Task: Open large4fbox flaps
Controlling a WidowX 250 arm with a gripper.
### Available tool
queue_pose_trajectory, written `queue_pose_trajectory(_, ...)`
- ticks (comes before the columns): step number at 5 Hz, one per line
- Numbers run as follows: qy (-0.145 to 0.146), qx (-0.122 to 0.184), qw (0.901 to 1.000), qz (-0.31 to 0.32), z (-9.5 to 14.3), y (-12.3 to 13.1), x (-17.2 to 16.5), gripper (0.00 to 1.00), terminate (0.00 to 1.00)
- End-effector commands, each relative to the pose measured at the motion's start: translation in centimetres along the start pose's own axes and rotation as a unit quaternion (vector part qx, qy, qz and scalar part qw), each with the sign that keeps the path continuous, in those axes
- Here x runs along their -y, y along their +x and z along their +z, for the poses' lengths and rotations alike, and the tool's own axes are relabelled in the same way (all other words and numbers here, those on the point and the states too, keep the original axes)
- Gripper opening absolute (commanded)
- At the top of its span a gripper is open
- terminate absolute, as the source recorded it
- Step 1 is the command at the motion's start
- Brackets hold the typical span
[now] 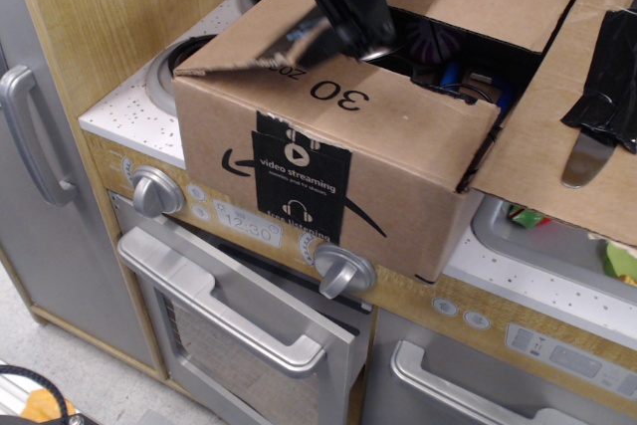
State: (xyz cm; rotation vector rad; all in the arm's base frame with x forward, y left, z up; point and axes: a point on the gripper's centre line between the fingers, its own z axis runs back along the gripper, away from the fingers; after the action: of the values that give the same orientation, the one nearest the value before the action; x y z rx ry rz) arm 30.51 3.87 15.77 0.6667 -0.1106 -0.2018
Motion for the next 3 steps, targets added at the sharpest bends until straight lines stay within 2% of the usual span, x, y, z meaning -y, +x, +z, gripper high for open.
queue_pose_trajectory(1,0.042,0.025,0.9987,-0.015,1.5,0.3,-7.7,1.0,0.0)
queue_pose_trajectory(2,0.039,0.034,0.9979,-0.04,0.7,0.3,-10.2,1.0,0.0)
queue_pose_trajectory(3,0.024,0.046,0.9968,-0.06,-1.2,-0.8,-11.9,1.0,0.0)
